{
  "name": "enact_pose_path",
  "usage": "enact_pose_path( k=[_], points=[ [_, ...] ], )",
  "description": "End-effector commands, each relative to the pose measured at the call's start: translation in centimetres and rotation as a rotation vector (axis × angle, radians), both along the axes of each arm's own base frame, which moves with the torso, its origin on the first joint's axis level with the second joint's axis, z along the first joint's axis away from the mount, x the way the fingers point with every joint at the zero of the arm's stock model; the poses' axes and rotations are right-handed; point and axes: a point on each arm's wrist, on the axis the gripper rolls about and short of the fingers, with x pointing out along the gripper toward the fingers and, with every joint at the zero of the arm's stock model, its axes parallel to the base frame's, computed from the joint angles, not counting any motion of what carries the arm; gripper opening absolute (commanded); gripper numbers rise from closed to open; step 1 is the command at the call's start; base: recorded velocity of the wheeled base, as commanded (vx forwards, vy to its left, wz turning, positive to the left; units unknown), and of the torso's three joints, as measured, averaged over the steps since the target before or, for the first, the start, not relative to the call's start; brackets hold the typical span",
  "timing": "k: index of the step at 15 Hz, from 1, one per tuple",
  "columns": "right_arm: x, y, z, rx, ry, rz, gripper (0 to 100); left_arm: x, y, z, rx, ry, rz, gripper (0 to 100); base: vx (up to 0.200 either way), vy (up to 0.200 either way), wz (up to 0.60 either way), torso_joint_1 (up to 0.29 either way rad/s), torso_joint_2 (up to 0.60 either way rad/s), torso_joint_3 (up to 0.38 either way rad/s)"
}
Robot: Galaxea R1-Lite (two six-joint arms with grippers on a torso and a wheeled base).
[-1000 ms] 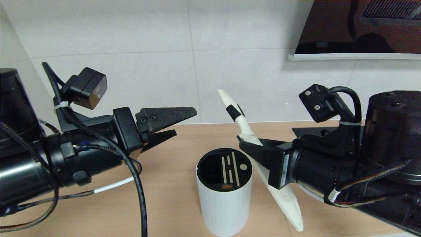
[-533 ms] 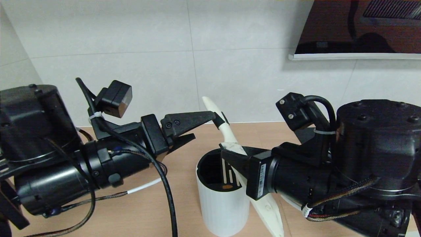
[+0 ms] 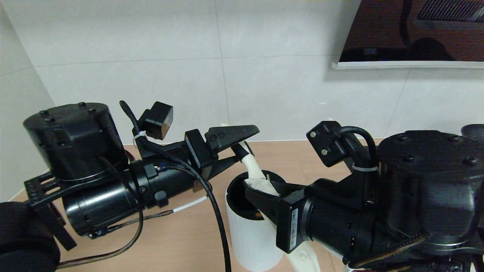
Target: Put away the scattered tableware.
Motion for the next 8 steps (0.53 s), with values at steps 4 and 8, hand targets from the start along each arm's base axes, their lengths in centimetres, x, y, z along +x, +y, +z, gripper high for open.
enact_pose_path(
  k=[4, 8],
  points=[
    [-0.43, 0.30, -0.35, -0.011, 0.006, 0.018, 0, 0.74, -0.52, -1.11, 0.024, 0.030, 0.004, 100, 0.000, 0.000, 0.00, 0.000, 0.00, 0.000],
    [-0.47, 0.52, -0.66, -0.019, 0.011, 0.021, 0, 0.99, -0.66, -1.50, 0.033, 0.041, 0.019, 100, 0.000, 0.000, 0.00, 0.000, 0.00, 0.000]
  ],
)
